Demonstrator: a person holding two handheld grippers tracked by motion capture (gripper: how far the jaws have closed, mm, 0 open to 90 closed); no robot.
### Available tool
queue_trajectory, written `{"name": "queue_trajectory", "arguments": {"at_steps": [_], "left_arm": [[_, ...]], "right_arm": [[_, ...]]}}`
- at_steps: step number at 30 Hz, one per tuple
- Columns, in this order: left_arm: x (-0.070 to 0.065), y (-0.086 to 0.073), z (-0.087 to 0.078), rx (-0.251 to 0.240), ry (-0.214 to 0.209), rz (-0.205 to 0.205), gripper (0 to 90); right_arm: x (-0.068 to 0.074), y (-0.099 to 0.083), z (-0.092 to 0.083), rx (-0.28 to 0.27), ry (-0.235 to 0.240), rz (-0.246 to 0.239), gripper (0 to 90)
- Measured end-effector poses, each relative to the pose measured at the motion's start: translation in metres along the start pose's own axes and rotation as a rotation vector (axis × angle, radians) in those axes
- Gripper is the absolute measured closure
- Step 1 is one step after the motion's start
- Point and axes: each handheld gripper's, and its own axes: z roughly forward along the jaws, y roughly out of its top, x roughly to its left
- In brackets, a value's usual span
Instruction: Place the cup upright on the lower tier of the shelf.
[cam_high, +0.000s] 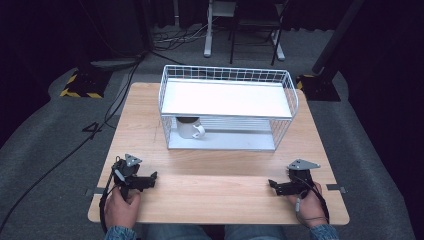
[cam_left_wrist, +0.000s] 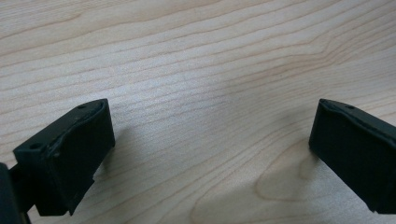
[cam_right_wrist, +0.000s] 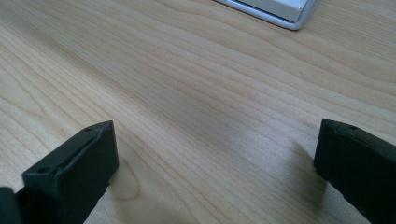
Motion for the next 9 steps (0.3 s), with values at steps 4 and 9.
{"name": "queue_trajectory", "arguments": {"at_steps": [4,9], "left_arm": [[0.0000,0.0000,0.0000,0.000,0.000,0.000,0.5],[0.0000,-0.0001,0.0000,-0.001,0.001,-0.001,0.5]], "right_arm": [[0.0001,-0.0003,-0.0002,-0.002,-0.002,0.001,0.0],[-0.0003,-0.0006,-0.0003,-0.005,-0.006,0.005,0.2]]}}
